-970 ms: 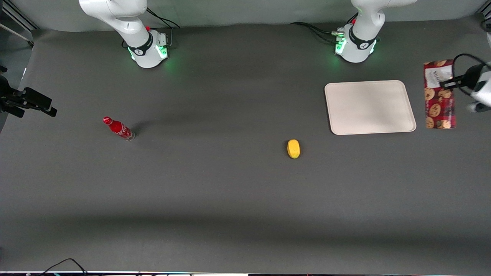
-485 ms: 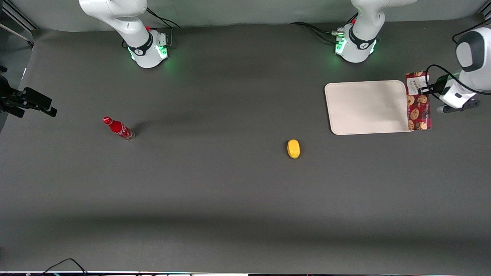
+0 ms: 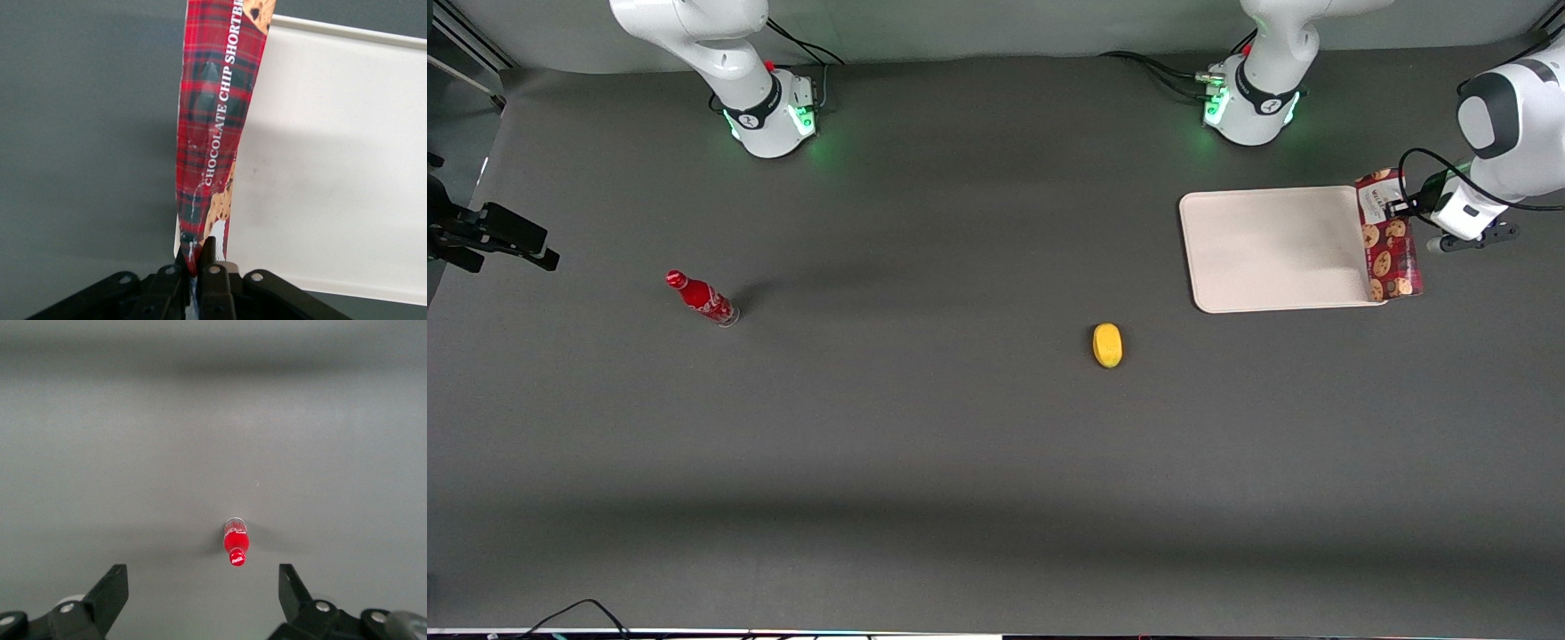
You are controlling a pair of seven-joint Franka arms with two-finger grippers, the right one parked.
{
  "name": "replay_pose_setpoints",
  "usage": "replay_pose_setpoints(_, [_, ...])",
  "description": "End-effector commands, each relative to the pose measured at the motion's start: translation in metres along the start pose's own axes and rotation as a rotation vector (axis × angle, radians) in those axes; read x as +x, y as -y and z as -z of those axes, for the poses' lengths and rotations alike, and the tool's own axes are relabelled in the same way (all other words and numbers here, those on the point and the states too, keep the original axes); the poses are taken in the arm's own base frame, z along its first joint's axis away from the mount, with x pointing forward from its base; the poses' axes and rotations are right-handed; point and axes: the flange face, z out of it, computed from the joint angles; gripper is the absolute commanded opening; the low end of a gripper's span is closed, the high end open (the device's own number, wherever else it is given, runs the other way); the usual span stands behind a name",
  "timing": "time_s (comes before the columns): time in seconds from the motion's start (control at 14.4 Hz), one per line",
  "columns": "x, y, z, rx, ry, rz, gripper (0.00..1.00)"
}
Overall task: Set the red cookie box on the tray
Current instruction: 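Lower the upright box onto the tray's edge with the left gripper, then open the left gripper and withdraw it from the box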
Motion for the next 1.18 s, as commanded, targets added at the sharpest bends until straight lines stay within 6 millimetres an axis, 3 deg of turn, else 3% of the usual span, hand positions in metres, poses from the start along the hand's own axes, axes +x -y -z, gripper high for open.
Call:
replay_pose_setpoints(0.0, [-0.002, -0.005, 0.001, 0.013, -0.038, -0.035, 0.99])
replay_pose_setpoints(0.35, [0.0, -0.008, 0.002, 0.018, -0.025, -0.062, 1.0])
replay_pose_setpoints(0.55, [0.008, -0.005, 0.031, 0.027, -0.037, -0.073, 1.0])
replay_pose_setpoints(0.69, [0.019, -0.014, 0.078, 0.045, -0.038, -0.096, 1.0])
replay_pose_setpoints(0.9, [0.036, -0.041, 0.177, 0.031, -0.058, -0.114, 1.0])
replay_pose_setpoints(1.11, [0.035, -0.071, 0.255, 0.042, -0.097, -0.157, 1.0])
